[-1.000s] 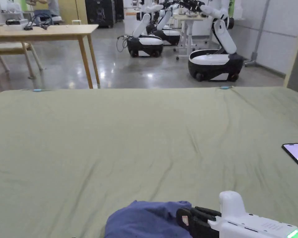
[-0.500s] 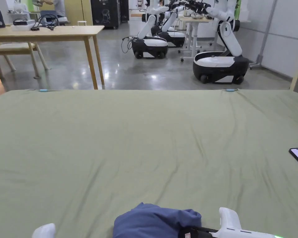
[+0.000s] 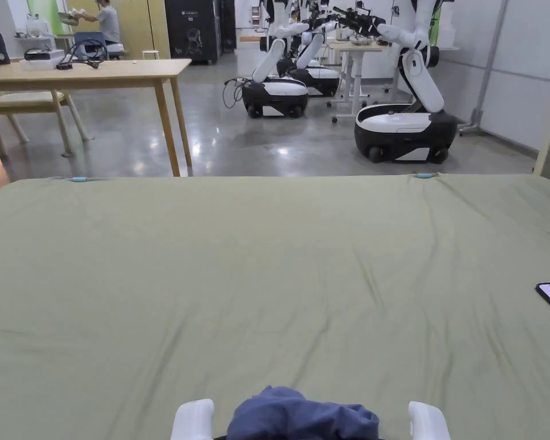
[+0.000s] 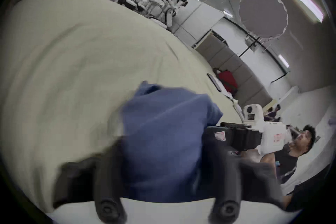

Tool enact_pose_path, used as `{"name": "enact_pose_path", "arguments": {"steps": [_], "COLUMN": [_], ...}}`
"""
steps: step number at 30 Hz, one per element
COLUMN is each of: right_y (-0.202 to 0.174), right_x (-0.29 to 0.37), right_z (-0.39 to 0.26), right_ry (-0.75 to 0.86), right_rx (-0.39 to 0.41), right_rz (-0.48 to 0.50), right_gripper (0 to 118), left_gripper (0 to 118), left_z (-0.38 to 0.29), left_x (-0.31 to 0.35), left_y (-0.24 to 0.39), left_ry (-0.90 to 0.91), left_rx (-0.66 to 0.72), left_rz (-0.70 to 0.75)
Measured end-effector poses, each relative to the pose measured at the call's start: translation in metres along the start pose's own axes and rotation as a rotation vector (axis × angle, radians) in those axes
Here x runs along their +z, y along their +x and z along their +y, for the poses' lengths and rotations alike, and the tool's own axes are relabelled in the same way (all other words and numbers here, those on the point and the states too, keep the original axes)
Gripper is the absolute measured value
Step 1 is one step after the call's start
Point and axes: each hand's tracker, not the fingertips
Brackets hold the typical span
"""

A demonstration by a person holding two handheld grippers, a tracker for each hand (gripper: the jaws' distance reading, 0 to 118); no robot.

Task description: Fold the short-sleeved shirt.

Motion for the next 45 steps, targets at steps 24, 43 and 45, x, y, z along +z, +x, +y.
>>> {"name": "enact_pose_path", "arguments": {"steps": [24, 43, 45], "right_y": [-0.104, -0.105, -0.104], "right_x": [0.002, 0.014, 0.027], "right_z": [0.033, 0.025, 0.022], "right_ry": [0.130, 0.142, 0.176], "right_rx": [0.097, 0.097, 0.103], "right_rz": [0.215, 0.123, 0.095], "right_gripper": [4, 4, 4], "left_gripper": [39, 102, 0], "left_z": [0.102, 0.112, 0.105], "left_x": [0.260, 0.377, 0.389], "left_y": [-0.272, -0.325, -0.284], "left_ry": [-0.007, 0.279, 0.369], "left_rx": [0.084, 0.266, 0.191], "left_rz": [0.060, 0.315, 0.318]}}
